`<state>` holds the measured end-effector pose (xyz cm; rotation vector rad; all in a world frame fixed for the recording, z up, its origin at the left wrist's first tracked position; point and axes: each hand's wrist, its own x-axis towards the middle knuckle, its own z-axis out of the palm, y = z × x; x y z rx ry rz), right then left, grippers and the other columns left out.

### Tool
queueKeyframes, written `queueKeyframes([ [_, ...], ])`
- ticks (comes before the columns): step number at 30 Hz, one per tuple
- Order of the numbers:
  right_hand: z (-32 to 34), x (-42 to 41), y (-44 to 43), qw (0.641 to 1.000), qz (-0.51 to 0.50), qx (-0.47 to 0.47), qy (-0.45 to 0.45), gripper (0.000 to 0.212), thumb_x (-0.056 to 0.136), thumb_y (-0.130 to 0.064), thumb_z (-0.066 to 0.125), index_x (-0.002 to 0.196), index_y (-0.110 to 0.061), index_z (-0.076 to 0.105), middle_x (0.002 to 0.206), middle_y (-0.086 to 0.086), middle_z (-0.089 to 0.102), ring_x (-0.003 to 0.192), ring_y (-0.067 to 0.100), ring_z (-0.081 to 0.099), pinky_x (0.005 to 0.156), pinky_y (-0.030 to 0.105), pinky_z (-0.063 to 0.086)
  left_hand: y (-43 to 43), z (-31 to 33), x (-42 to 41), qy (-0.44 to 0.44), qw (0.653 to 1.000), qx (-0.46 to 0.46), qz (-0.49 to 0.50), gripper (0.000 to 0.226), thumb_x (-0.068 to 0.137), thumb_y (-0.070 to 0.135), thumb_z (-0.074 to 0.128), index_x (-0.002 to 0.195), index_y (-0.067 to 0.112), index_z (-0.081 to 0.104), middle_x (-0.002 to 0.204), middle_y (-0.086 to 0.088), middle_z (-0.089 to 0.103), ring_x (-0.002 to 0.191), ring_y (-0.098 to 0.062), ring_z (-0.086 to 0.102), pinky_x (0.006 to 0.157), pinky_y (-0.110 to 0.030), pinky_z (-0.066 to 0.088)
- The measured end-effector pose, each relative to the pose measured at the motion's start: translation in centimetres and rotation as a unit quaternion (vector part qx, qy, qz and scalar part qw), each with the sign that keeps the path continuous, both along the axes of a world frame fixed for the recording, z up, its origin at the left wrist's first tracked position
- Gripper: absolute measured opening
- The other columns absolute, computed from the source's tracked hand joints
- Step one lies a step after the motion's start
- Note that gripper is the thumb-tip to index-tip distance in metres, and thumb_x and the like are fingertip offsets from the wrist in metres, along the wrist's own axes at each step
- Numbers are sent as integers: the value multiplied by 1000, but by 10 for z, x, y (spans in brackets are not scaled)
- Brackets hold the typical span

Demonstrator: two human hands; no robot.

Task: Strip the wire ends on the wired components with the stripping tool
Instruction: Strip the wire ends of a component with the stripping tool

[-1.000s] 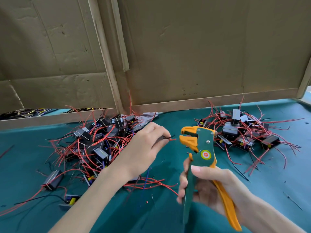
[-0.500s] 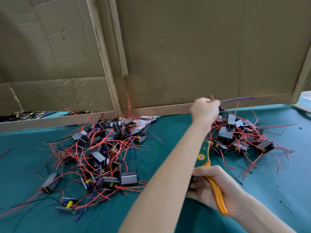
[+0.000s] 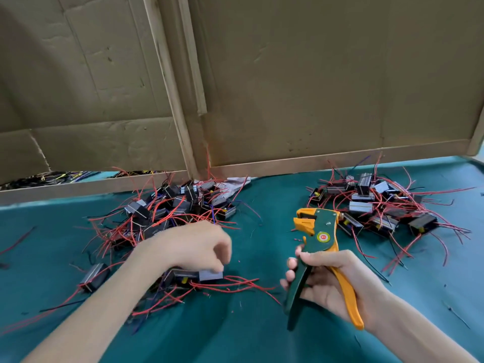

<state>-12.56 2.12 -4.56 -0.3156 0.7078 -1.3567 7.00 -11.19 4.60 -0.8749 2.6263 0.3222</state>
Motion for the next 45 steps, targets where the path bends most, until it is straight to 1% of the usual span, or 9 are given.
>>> queueKeyframes([
  [8,11,-5,3,999,-43,-11,22,17,57,4,69,73,0,66,75,21,60,62,35,62,66,47,58,-5,-37,14,15,990,-136,20,40,76,40,71,111,28,56,94,9,52,91,-14,45,84,-27,32],
  [13,22,-17,4,993,-106,-32,34,23,63,0,63,85,-1,57,74,19,60,61,32,63,65,46,59,-11,-22,-1,246,968,-10,46,21,82,30,71,100,24,62,92,9,61,80,-6,52,69,-14,38],
  [17,25,-26,3,989,-142,-42,22,16,71,0,58,86,-3,55,74,17,61,61,31,62,65,45,59,-14,-6,-18,464,878,63,102,17,85,21,70,95,25,57,90,11,66,75,1,56,73,-14,45],
  [20,23,-29,3,987,-151,-45,29,16,71,0,58,87,-3,54,73,17,61,61,30,63,64,44,60,-10,-3,-35,593,760,192,183,17,90,12,63,103,15,52,106,-9,68,85,-10,62,70,-17,53],
  [24,18,-26,2,990,-132,-35,31,23,65,-1,62,87,-2,56,75,18,62,63,32,63,64,45,59,-4,-19,-48,629,635,382,235,28,88,-3,60,114,7,51,98,-13,60,85,-25,66,77,-31,59],
  [29,13,-20,0,993,-113,-25,36,29,60,-1,66,87,-1,57,77,20,62,63,33,64,64,46,59,-9,-58,-51,537,751,271,273,18,84,-3,66,96,7,57,100,-10,61,88,-16,59,84,-28,51],
  [34,12,-23,-1,991,-124,-30,36,26,65,-1,63,89,-4,53,75,18,62,64,31,64,64,44,59,-25,-62,-31,416,899,110,80,41,80,-23,47,116,-4,54,116,-13,61,111,-20,58,103,-29,42],
  [39,12,-29,-2,989,-139,-36,37,22,69,0,60,89,-4,52,74,18,62,63,31,64,64,44,59,-38,-41,-16,303,946,108,47,62,78,-25,25,110,11,65,107,-2,70,102,-2,64,91,-11,46],
  [45,11,-27,-1,989,-135,-36,42,23,69,-1,60,90,-5,51,75,18,62,64,31,64,65,45,59,-28,-39,-21,291,951,21,103,23,92,13,49,101,20,69,95,6,67,76,-9,66,75,-27,56],
])
